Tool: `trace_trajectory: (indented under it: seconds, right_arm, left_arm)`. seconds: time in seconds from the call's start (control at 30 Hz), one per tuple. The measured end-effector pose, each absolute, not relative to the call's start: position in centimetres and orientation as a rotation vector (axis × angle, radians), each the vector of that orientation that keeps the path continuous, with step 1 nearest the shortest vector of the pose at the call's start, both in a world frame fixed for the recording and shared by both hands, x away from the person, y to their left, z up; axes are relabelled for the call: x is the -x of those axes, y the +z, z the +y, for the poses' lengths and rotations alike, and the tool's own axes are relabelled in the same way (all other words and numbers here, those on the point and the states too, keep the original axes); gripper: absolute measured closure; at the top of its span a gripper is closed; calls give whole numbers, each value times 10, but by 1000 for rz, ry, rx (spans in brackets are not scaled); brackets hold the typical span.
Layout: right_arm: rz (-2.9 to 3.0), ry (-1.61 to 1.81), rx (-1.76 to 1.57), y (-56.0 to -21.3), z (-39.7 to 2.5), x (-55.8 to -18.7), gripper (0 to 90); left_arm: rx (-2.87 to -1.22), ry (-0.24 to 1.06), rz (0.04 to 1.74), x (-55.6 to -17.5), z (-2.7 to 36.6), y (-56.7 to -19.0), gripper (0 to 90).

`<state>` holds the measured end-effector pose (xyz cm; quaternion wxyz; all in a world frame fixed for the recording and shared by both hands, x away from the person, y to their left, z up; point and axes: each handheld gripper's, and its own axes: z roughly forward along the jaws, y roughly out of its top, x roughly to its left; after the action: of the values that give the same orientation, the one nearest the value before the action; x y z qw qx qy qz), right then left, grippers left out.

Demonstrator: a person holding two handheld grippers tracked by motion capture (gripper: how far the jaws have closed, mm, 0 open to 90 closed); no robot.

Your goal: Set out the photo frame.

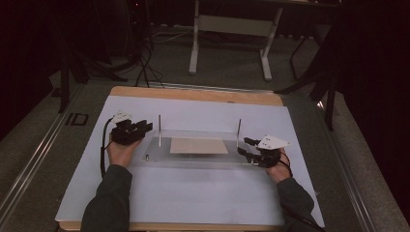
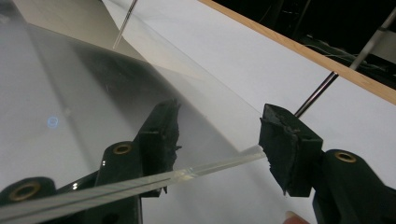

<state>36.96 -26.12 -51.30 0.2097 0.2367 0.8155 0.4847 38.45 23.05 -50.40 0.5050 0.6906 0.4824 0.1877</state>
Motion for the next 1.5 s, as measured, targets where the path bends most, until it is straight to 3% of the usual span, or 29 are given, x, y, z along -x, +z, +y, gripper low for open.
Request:
trace_trajectory:
  seconds: [0.73,1.5]
  right_arm:
    - [2279,1353,-684,-510,-261,-372,448]
    - [2283,1365,-746,-503,-260,-377,448]
  left_arm:
    - [-1781,511,1082,-356,232,-513,541]
    - [-1842,535,959,-342,236,-518,543]
